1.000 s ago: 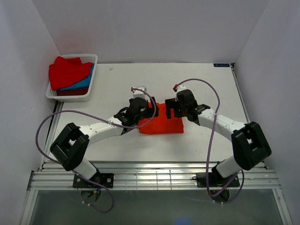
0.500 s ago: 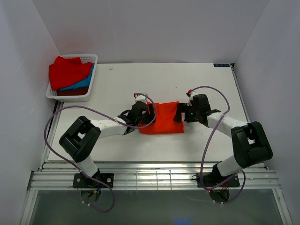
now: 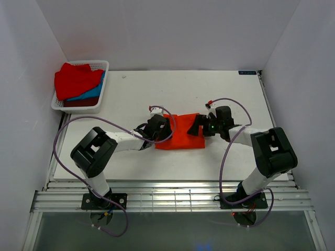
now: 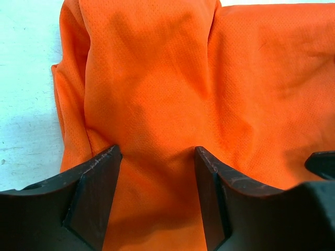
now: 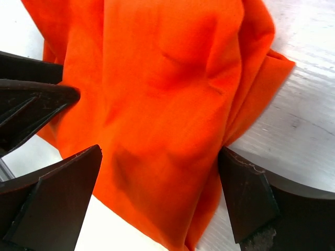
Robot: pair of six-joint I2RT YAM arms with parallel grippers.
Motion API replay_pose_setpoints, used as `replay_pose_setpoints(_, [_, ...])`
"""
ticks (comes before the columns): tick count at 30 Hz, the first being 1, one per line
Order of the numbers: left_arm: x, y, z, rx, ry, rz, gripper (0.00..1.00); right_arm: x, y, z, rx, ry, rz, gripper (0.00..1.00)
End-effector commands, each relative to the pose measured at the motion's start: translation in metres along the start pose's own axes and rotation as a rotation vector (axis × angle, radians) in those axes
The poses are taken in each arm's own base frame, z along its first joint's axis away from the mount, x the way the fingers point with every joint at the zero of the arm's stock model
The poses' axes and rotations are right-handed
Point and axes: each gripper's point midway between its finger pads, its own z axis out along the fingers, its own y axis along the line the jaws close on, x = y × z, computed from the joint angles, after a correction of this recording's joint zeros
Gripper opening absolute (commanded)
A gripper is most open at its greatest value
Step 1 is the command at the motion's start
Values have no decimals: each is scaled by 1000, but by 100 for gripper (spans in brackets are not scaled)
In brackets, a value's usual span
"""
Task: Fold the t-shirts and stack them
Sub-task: Neatly place the folded tshirt to the corner
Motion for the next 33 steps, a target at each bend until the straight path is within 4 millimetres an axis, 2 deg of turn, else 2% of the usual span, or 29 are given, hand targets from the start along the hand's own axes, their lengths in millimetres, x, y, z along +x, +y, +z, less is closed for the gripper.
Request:
replay_pose_setpoints(1, [15, 9, 1, -30, 44, -5, 69, 20, 9, 7, -45, 51, 24, 97])
replay_pose_setpoints(12, [16, 6, -2, -13, 46, -30, 68, 30, 36, 34, -74, 94, -3, 100])
replay_pose_setpoints(15, [16, 6, -2, -12, 44, -29, 68, 32, 32, 36, -48, 101, -1, 84])
replay_pose_setpoints(16, [17, 6, -3, -9, 48, -29, 68, 31, 28, 36, -24, 93, -4, 77])
replay_pose_setpoints(17, [17, 6, -3, -7, 46, -31, 67, 31, 26, 35, -12, 93, -6, 67])
replay_pose_setpoints(18, [17, 5, -3, -4, 47, -35, 67, 31, 24, 35, -1, 91, -12, 63])
replay_pose_setpoints(21, [17, 5, -5, 1, 47, -40, 67, 29, 20, 36, 27, 96, -22, 37])
replay_pose_setpoints(22, [17, 4, -7, 6, 45, -47, 67, 32, 17, 37, 38, 107, -19, 20])
replay_pose_setpoints(23, [15, 2, -8, 13, 41, -51, 66, 30, 15, 38, 45, 108, -22, 11])
replay_pose_setpoints(24, [13, 2, -9, 17, 37, -52, 66, 32, 13, 40, 57, 118, -26, 8])
replay_pose_setpoints(25, [11, 1, -11, 20, 30, -51, 66, 23, 12, 41, 73, 104, -36, 8])
replay_pose_setpoints(27, [-9, -7, -21, 41, -20, -48, 66, 16, 12, 39, 92, 98, -63, 8])
replay_pose_setpoints(28, [-20, -9, -27, 46, -48, -47, 66, 2, 13, 38, 110, 70, -83, 8])
replay_pose_setpoints(29, [-41, -16, -40, 65, -105, -41, 67, -4, 13, 34, 124, 68, -110, 8])
replay_pose_setpoints(30, [-50, -14, -47, 49, -130, -36, 72, -17, 18, 28, 131, 42, -134, 8])
replay_pose_setpoints(31, [-61, -15, -55, 48, -159, -33, 75, -41, 21, 24, 164, -9, -164, 8])
replay_pose_setpoints(33, [-86, -16, -77, 43, -223, -34, 79, -58, 21, 12, 218, -13, -219, 8])
